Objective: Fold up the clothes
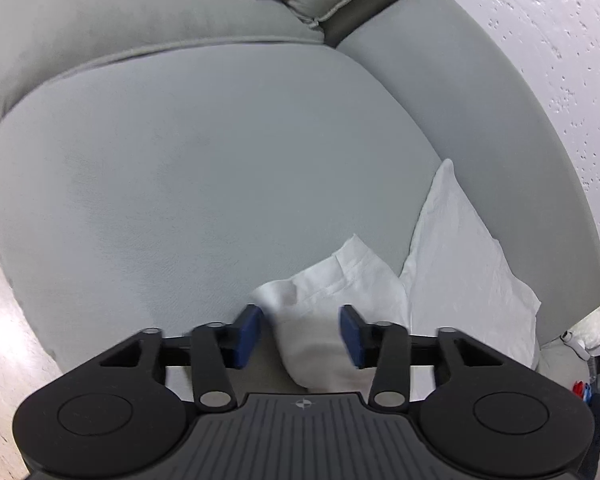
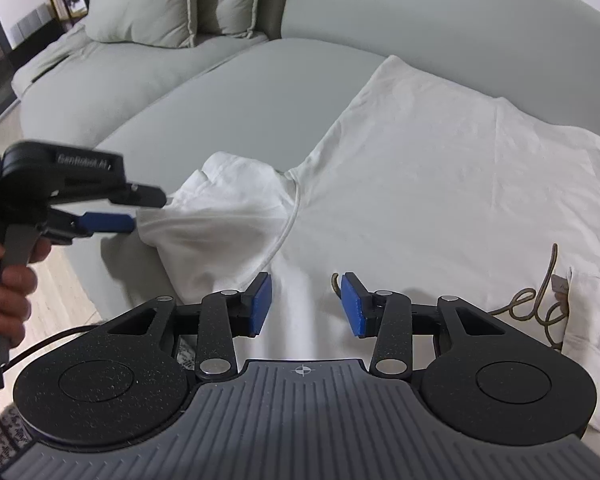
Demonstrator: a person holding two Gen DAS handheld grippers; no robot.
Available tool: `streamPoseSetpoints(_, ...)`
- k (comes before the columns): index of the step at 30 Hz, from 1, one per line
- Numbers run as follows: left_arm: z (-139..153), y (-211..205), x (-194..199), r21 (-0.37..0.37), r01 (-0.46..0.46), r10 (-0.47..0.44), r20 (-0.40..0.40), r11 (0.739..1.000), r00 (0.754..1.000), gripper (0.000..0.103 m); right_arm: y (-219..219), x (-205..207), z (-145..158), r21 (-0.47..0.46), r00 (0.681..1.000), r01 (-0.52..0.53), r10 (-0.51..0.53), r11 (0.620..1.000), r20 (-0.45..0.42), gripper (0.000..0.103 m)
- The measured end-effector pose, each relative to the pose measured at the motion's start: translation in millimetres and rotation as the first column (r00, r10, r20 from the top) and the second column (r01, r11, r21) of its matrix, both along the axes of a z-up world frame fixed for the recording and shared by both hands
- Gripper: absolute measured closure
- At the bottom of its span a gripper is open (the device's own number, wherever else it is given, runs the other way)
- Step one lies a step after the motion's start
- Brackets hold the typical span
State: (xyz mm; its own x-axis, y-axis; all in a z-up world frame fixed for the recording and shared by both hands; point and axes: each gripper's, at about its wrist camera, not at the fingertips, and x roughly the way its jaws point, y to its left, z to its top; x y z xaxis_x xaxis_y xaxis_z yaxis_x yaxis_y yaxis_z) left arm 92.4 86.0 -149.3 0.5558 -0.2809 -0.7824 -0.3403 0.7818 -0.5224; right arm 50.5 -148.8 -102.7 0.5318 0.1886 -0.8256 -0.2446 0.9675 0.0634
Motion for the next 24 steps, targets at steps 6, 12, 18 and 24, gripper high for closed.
streamPoseSetpoints(6,-2,-5,0,0.041,0.004,-0.003,-0.012,0.999,1.0,0.099,-4,0,-3,0.003,1.0,0.011,-0.011,1.0,-0.008,0.058)
streamPoseSetpoints(12,23,-31,-6,0.208,0.108,-0.127,0.083,0.972,0.988,0.103,-16,-6,-1,0.008,0.999,0.053,-0.053,0.999,-0.008,0.058)
streamPoseSetpoints(18,57,-83,-13,0.417,0.266,-0.373,0.199,0.869,0.906,0.103,-39,-18,1,0.038,0.994,0.113,-0.113,0.993,-0.004,0.058)
streamPoseSetpoints(24,65,-155,-28,0.576,0.404,-0.596,0.187,0.71,0.781,0.103,-73,-31,1,0.083,0.981,0.192,-0.191,0.978,-0.013,0.058)
